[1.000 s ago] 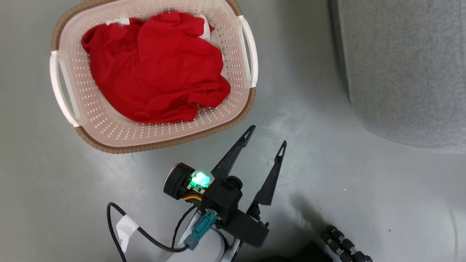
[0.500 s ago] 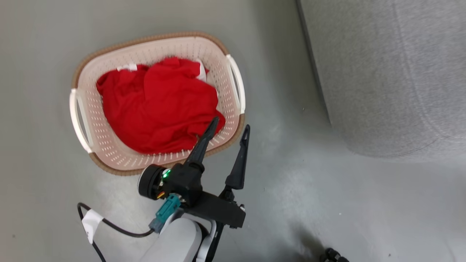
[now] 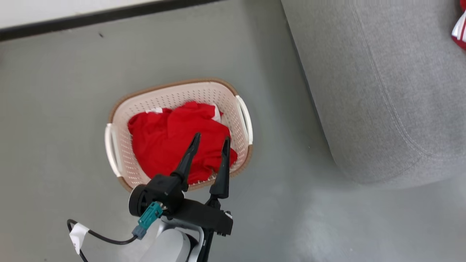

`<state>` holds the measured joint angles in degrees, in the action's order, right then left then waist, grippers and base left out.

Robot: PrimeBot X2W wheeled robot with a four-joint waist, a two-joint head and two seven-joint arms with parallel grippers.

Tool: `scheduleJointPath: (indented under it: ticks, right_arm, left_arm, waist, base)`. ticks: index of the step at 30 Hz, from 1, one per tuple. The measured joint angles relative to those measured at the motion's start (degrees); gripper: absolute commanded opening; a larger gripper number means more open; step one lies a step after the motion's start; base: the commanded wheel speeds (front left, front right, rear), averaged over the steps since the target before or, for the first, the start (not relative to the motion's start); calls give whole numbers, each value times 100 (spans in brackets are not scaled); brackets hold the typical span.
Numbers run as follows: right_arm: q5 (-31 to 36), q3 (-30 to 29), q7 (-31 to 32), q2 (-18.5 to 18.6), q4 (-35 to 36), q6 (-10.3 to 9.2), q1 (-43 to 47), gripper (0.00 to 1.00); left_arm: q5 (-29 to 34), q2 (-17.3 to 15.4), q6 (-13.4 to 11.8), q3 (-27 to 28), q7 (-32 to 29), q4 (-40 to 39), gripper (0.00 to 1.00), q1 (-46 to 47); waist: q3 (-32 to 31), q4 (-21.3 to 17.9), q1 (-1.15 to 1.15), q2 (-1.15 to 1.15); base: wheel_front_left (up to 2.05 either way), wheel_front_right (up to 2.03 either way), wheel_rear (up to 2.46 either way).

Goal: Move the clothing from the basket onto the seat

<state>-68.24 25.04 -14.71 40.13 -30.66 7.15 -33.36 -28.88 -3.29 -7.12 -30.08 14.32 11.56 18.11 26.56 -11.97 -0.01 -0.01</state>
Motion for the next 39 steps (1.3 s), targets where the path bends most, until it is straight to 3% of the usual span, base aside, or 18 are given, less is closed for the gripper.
scheduleJointPath:
  ticks: [12, 23, 31, 39]
  right_arm:
    - [568, -56, 1, -558, 469, 0, 1070, 100]
    - [1681, 11, 1, -1488, 650, 0, 1869, 100]
    - [2285, -36, 1, -1780, 791, -67, 2270, 100]
    - [2794, -160, 1, -1916, 887, -124, 2530, 100]
  left_arm:
    - [-90, 25, 0, 420, -1, 457, 100, -449]
    - [55, 51, 0, 1155, -1, 956, 100, -1088]
    - [208, 54, 0, 1614, -1, 1046, 100, -1350]
    - [242, 62, 0, 1861, -1, 1047, 100, -1548]
  waist:
    - [-881, 656, 1, 0]
    - [-1863, 1271, 0, 0]
    - [-2386, 1421, 1, -1]
    - [-2602, 1297, 2, 1]
  base:
    - [0, 0, 0]
    - [0, 0, 0]
    - [0, 0, 0]
    - [0, 0, 0]
